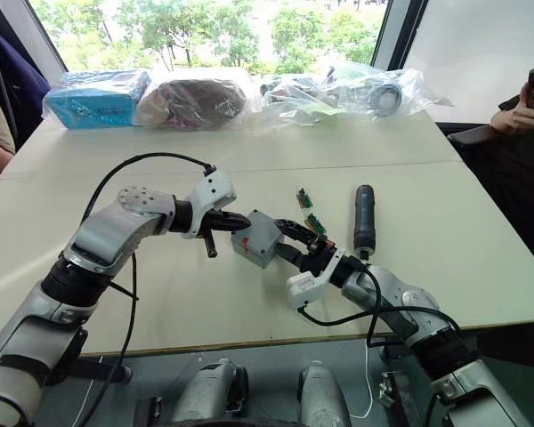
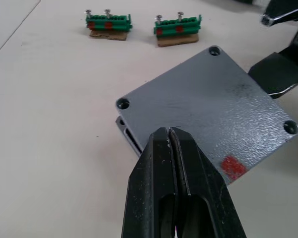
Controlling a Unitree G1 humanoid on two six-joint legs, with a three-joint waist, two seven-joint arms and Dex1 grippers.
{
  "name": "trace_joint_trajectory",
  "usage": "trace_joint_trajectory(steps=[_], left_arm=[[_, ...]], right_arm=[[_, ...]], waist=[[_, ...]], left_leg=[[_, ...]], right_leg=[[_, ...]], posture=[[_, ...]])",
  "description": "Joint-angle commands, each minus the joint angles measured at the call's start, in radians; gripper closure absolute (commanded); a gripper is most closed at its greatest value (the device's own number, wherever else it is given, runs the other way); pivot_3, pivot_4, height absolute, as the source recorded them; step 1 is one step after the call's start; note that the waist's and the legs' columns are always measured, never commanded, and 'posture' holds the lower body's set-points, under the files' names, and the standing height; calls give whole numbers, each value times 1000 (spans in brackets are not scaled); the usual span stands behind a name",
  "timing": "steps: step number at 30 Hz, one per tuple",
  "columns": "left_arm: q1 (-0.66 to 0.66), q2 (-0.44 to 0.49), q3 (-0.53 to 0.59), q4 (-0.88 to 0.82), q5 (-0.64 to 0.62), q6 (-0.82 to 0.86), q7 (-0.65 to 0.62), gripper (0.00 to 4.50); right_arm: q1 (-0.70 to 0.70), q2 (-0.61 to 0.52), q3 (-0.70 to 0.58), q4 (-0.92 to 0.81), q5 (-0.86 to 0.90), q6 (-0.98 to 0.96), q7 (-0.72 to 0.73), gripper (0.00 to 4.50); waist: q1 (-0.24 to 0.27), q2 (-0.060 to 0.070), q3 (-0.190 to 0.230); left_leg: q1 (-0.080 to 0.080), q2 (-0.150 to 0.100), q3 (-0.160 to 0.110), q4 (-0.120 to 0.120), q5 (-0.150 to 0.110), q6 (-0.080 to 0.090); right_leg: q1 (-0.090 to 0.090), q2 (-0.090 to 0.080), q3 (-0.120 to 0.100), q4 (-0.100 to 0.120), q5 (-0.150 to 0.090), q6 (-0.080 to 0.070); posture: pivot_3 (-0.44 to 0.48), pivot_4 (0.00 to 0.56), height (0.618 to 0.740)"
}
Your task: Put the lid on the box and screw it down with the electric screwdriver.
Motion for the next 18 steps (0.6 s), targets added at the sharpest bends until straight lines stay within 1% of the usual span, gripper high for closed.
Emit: trace_joint_trajectory(steps=[1,9,14,17,18], left_arm=[[40,10,-55,45,41,59,10,4500],[60,11,-68,25,41,69,15,4500],[68,5,-56,16,35,61,19,4500],[69,-16,-1,18,11,41,33,4500],[69,-25,24,18,0,30,35,4500]], right_arm=[[23,-13,-18,-41,10,11,19,1241],[58,-35,-45,-91,33,17,46,1241],[81,-49,-58,-112,47,27,66,1241],[102,-43,-78,-120,102,45,97,1852],[110,-38,-87,-123,136,55,114,2277]], waist=[[0,0,-2],[1,0,-2],[1,0,-2],[1,0,-2],[3,0,-2]], left_leg=[[0,0,0,0,0,0],[0,0,0,-1,0,0],[0,0,0,-1,0,0],[0,0,0,-1,0,0],[0,0,0,-1,0,0]], right_leg=[[0,0,0,0,0,0],[0,0,0,0,0,0],[0,0,0,-1,0,0],[0,0,0,-1,0,0],[0,0,0,-1,0,0]], posture=[[0,150,740],[0,150,740],[0,150,740],[0,150,740],[0,150,740]])
